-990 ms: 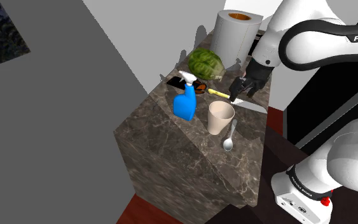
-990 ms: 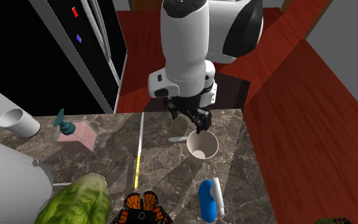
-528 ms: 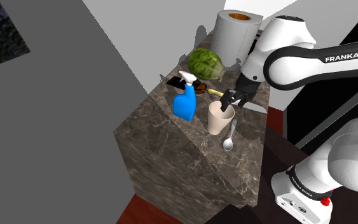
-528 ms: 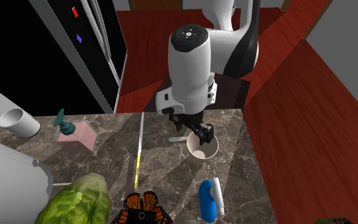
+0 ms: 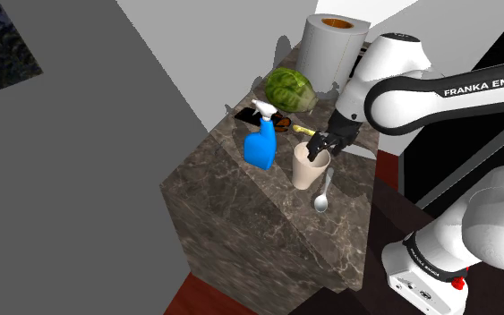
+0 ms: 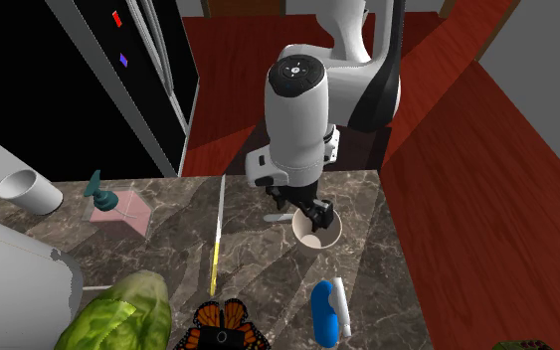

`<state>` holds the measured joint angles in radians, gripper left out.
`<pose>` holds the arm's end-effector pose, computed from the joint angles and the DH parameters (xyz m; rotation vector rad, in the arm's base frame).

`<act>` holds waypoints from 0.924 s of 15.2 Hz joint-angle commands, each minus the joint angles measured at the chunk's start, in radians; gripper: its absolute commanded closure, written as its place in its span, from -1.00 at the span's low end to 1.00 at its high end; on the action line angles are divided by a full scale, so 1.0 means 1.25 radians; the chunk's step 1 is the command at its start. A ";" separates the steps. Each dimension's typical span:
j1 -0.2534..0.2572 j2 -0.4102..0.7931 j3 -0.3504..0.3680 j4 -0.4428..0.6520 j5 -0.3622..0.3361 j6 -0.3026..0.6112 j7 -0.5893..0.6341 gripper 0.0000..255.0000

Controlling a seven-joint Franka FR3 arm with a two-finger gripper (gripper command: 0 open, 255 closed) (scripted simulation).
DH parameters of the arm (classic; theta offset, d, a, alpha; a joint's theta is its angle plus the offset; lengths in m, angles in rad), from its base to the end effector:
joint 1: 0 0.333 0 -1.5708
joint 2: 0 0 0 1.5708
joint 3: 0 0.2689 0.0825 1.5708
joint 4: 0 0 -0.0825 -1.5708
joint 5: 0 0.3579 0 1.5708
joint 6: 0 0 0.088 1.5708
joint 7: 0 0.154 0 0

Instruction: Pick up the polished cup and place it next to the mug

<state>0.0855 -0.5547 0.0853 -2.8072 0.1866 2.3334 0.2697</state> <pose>0.3534 0.0642 0.2969 -3.0094 0.3528 -0.0905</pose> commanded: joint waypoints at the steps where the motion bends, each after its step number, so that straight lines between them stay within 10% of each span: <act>1: 0.000 0.000 0.000 0.000 0.000 0.000 0.000 -1.00; 2: 0.000 0.000 0.000 0.000 0.000 0.000 0.000 -1.00; 3: 0.000 0.000 0.000 0.000 0.000 0.000 0.000 1.00; 14: -0.002 -0.016 -0.001 0.012 -0.003 -0.028 0.003 1.00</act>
<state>0.0843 -0.5649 0.0847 -2.7979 0.1841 2.3151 0.2719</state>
